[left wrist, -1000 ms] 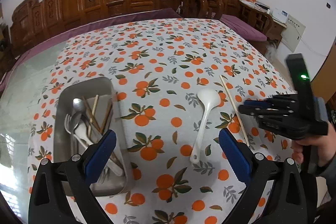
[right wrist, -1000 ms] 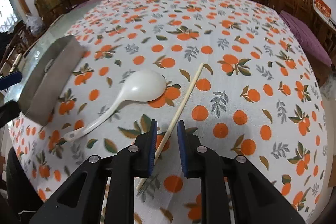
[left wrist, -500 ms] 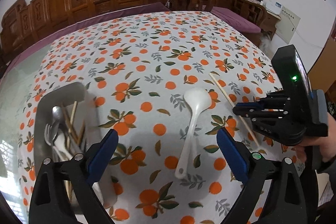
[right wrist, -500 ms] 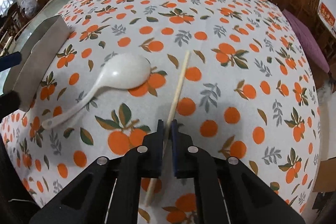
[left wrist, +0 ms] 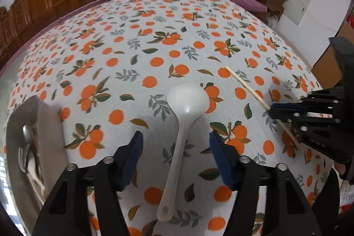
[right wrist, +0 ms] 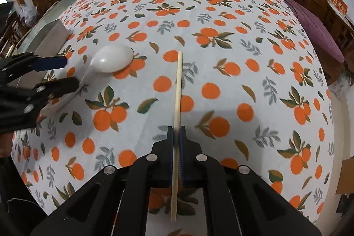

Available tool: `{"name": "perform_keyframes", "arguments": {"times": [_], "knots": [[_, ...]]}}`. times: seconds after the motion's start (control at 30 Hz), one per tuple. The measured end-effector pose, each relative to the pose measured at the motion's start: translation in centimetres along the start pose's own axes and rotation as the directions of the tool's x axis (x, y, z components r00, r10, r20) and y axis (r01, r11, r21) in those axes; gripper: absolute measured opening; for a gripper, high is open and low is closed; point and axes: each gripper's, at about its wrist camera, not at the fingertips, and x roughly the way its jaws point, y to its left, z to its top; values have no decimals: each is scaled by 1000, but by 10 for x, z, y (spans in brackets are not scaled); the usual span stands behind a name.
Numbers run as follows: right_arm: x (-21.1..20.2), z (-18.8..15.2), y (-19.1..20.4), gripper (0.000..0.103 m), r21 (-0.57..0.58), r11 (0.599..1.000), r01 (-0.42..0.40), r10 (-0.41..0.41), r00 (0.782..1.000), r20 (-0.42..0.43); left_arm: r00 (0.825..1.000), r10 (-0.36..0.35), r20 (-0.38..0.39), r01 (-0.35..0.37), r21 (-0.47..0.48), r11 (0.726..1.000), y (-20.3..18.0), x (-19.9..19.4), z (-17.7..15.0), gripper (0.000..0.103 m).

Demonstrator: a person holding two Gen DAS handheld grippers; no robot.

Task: Organize utensils
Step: 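Grasp the white plastic spoon by its bowl with the left gripper, then carry the white spoon into the grey tray and open the left gripper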

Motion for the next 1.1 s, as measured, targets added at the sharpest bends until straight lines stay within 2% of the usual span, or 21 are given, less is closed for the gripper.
{"name": "perform_keyframes", "arguments": {"times": [0.1, 0.2, 0.4, 0.57, 0.6, 0.63, 0.67, 0.83, 0.93, 1.1], "knots": [[0, -2, -2, 6, 8, 1000, -7, 7, 1000, 4, 1000, 1, -20, -1, 13, 1000, -3, 10, 5, 42], [0, -2, -2, 6, 9, 1000, -4, 4, 1000, 11, 999, 9, -36, -8, 17, 1000, -4, 18, 9, 35], [-1, -5, -1, 6, 6, 1000, 5, -5, 1000, 27, 998, 26, -57, -25, 30, 999, -4, 26, 9, 33], [-1, -5, 0, 6, 6, 1000, 10, -10, 999, 33, 999, 33, -43, -31, 33, 999, -4, 27, 7, 33], [-1, -5, 0, 6, 7, 1000, 12, -12, 999, 33, 999, 33, -39, -31, 33, 999, -4, 26, 7, 27], [-1, -5, 0, 6, 7, 1000, 14, -14, 999, 34, 999, 30, -36, -28, 33, 999, -4, 26, 6, 15], [-1, -5, 0, 6, 8, 1000, 16, -16, 999, 34, 999, 28, -36, -27, 31, 999, -4, 26, 6, 9], [-5, -8, 8, 6, -4, 1000, 9, -9, 1000, 12, 998, 43, -48, -41, 39, 998, -6, 22, 2, 8], [-16, -11, 16, 6, -10, 1000, 8, -8, 1000, 30, 999, 34, -35, -33, 28, 999, -5, 10, -4, 3], [-39, -11, 30, 6, -17, 1000, -1, 2, 997, 74, 999, 32, 0, -32, 16, 999, -5, -16, -11, 3]]}}
